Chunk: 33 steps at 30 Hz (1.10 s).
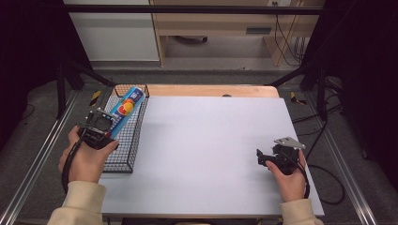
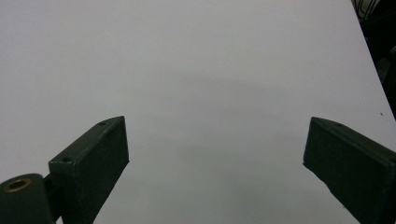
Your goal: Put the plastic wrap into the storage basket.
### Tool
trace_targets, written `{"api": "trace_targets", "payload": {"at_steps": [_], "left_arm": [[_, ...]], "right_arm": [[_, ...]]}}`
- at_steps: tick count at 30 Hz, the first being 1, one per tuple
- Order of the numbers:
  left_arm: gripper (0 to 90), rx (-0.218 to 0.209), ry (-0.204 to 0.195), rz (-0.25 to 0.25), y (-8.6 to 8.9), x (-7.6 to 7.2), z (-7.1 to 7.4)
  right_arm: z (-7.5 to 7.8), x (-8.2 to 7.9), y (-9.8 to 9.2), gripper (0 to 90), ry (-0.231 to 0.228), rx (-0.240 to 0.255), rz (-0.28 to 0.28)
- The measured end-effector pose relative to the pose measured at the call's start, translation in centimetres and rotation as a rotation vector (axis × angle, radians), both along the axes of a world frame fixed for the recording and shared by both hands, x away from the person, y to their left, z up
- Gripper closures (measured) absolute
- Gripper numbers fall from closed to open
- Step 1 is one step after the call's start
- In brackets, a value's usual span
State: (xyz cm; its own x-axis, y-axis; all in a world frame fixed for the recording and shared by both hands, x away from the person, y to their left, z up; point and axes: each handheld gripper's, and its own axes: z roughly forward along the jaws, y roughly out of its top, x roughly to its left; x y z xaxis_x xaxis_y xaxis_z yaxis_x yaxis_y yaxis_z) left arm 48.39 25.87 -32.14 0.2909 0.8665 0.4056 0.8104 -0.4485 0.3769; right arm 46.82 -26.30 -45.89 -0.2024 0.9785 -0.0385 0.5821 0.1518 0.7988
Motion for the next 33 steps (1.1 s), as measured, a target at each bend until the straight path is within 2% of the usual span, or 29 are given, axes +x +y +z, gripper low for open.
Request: {"api": "trace_targets", "payload": {"at_steps": [2,9,11,15,19,27,33], "left_arm": [[31.4,-0.004,0.007,0.001,0.1,0.3,0.1],[31.5,-0.062,0.025,0.029,0.6,2.4,-0.2],[31.5,-0.061,0.03,0.032,0.7,2.7,-0.3],[31.6,-0.054,0.045,0.032,0.7,3.1,-0.5],[31.6,-0.065,0.04,0.039,0.9,3.3,-0.6],[31.6,-0.076,0.046,0.063,1.2,3.2,-0.8],[31.7,-0.081,0.071,0.075,1.4,3.1,-1.3]], "right_arm": [[0.0,0.0,0.0,7.1,-0.001,0.001,-0.001],[0.0,0.0,0.2,7.1,0.007,-0.005,0.001],[-0.1,0.1,0.1,7.2,0.003,-0.007,0.006],[-0.1,0.1,0.0,7.2,0.004,-0.005,0.003],[0.1,0.0,0.0,7.9,-0.008,0.0,-0.003],[0.1,0.0,0.1,7.9,-0.003,-0.002,0.003],[0.0,0.0,0.0,7.7,0.0,-0.007,0.003]]}}
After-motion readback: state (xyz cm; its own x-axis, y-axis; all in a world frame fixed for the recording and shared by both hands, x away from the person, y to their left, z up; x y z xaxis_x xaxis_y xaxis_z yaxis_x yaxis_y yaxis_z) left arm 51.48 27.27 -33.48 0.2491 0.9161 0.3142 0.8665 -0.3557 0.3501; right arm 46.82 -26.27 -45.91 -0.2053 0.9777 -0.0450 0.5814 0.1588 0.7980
